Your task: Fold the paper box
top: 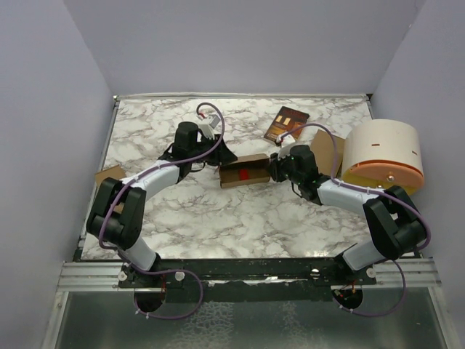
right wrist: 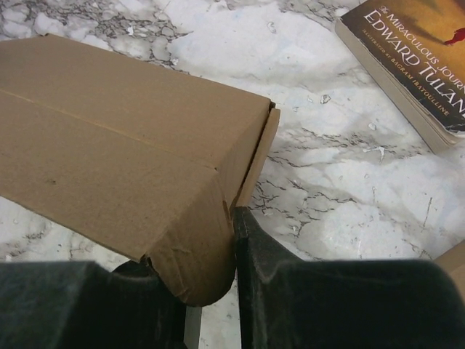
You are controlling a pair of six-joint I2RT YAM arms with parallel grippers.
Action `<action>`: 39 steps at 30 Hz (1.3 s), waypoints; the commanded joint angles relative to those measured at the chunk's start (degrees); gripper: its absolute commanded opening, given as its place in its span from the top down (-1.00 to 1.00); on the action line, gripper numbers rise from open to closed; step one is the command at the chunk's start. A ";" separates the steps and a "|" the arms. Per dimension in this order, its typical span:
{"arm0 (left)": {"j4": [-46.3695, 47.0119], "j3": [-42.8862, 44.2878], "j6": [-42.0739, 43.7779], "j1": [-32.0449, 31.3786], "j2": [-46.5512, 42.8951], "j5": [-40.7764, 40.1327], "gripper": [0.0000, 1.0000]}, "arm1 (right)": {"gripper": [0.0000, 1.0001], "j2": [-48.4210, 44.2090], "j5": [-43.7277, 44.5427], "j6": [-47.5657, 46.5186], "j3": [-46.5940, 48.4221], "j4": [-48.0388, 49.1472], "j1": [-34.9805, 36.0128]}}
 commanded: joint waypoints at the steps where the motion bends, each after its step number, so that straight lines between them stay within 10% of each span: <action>1: 0.80 -1.81 -0.44 0.27 2.27 2.95 0.35 | 0.56 -2.78 -0.89 -4.64 -0.64 -1.87 0.43; 21: 1.22 -3.68 -0.83 -0.08 5.09 1.94 0.39 | 0.11 -15.64 0.31 -28.03 -4.69 -19.17 -1.27; 33: 0.07 -3.52 -0.36 -0.92 5.08 1.25 0.39 | 0.03 -18.82 -30.03 -52.16 8.54 -51.17 -3.26; 39: 0.00 -3.47 -0.46 -1.14 5.07 1.05 0.39 | 0.02 -16.57 -41.83 -50.09 18.09 -54.53 -3.26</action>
